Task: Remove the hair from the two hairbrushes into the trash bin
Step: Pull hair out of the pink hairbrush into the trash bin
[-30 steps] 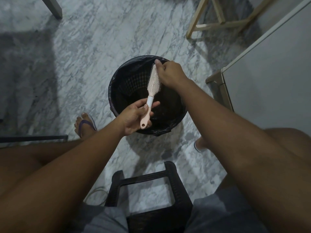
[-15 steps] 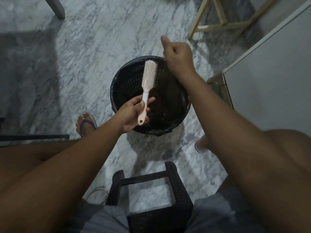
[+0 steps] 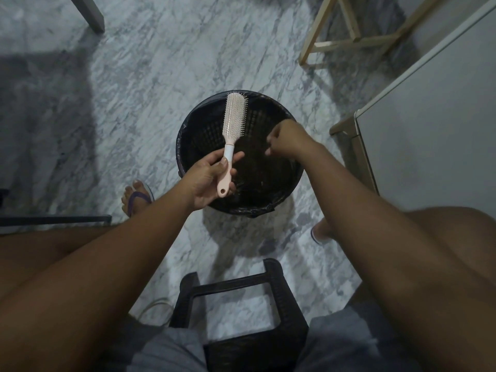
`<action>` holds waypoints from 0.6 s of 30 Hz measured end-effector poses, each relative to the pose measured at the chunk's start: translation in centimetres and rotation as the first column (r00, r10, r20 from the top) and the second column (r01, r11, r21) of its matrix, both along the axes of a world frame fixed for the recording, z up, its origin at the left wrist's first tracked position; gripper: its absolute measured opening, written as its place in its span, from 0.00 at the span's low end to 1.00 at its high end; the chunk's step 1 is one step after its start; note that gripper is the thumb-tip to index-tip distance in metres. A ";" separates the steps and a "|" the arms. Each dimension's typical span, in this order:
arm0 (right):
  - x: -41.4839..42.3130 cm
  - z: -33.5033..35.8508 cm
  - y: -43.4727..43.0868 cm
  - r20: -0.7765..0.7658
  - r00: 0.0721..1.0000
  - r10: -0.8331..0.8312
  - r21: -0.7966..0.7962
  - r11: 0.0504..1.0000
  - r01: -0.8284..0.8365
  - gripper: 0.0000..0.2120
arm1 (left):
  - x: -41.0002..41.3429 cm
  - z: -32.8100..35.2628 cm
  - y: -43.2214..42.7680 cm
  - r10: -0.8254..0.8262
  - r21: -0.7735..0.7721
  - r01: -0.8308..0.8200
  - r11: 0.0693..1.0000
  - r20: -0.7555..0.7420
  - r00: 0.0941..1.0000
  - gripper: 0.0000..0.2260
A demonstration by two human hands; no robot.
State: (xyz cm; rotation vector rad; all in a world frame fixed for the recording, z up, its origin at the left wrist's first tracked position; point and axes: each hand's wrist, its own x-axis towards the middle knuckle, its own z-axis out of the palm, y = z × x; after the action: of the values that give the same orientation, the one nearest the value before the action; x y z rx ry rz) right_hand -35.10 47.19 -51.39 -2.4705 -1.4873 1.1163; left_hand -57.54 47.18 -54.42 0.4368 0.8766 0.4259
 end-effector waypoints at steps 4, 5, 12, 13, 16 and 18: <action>-0.6 0.0 1.6 -0.171 0.956 -0.236 0.294 0.914 0.279 0.11 | -0.1 -0.2 0.0 -0.013 -0.004 0.013 1.000 -0.003 1.000 0.14; -0.9 0.0 2.1 -0.297 0.911 -0.286 0.295 0.880 0.373 0.16 | -0.1 -0.3 -0.1 -0.017 -0.005 0.017 1.000 -0.001 1.000 0.14; -2.9 0.6 3.6 -0.691 0.654 -0.308 0.185 0.799 0.572 0.19 | 0.4 -0.3 -0.3 -0.055 0.012 0.055 0.998 -0.004 0.998 0.13; -2.9 0.4 3.5 -0.680 0.654 -0.332 0.191 0.781 0.595 0.19 | 0.4 -0.3 -0.4 -0.050 0.015 0.050 0.999 -0.009 0.999 0.13; -2.5 0.5 3.1 -0.563 0.749 -0.348 0.281 0.772 0.570 0.12 | 0.3 -0.7 -0.7 -0.034 0.041 0.037 0.998 -0.057 0.998 0.13; -2.4 0.5 3.0 -0.450 0.841 -0.300 0.345 0.810 0.474 0.05 | 0.2 -1.0 -0.9 -0.027 0.053 0.032 0.998 -0.082 0.996 0.14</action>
State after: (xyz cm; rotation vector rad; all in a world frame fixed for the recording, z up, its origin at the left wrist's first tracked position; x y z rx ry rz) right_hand -37.49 50.20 -50.87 -1.9740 -0.9225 0.9595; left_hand -57.33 46.33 -55.39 0.5197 0.9378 0.4079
